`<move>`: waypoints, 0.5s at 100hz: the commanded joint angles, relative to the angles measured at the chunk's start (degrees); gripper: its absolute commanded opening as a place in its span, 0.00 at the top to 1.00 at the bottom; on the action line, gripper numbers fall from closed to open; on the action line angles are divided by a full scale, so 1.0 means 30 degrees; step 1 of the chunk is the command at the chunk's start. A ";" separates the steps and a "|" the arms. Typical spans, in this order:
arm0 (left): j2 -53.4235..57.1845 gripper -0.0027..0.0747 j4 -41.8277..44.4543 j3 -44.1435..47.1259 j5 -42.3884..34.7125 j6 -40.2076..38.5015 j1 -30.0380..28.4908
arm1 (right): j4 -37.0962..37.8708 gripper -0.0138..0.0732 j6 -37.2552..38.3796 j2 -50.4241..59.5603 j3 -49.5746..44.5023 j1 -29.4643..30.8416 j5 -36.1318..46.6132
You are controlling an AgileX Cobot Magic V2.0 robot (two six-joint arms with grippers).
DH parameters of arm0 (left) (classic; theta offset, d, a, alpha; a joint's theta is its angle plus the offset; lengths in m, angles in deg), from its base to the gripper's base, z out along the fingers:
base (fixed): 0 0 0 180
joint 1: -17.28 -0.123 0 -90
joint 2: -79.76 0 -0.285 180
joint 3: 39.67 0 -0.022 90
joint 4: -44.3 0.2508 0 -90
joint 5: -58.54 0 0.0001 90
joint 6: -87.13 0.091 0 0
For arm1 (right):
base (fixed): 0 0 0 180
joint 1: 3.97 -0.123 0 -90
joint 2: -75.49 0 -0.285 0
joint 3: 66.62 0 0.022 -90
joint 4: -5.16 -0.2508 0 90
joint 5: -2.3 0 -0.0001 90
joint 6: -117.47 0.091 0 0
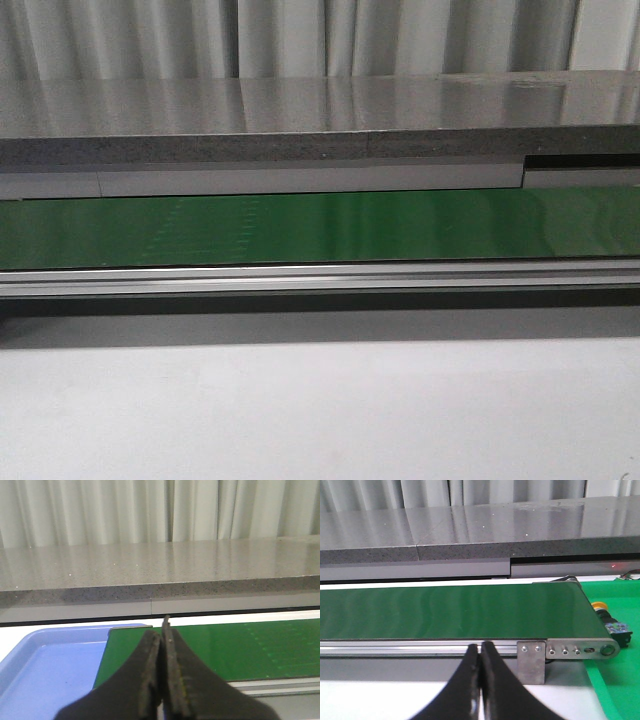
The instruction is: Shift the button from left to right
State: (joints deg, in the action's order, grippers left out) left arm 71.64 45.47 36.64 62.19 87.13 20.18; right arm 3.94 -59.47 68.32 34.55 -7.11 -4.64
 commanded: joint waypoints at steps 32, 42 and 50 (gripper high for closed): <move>0.0765 0.99 0.0855 0.0986 -0.1912 -0.1414 0.0111 | 0.0179 0.92 -0.0041 0.0407 0.0305 -0.0019 0.1628; 0.0765 0.99 0.0948 0.0986 -0.2013 -0.1414 0.0111 | 0.0179 0.92 -0.0041 0.0407 0.0305 -0.0019 0.1628; 0.0765 0.99 0.0948 0.0986 -0.2013 -0.1414 0.0111 | 0.0179 0.92 -0.0041 0.0407 0.0305 -0.0019 0.1628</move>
State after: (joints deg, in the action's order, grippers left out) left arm 72.21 48.08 37.64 61.11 83.60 20.18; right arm 3.94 -59.47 68.32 34.55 -7.11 -4.51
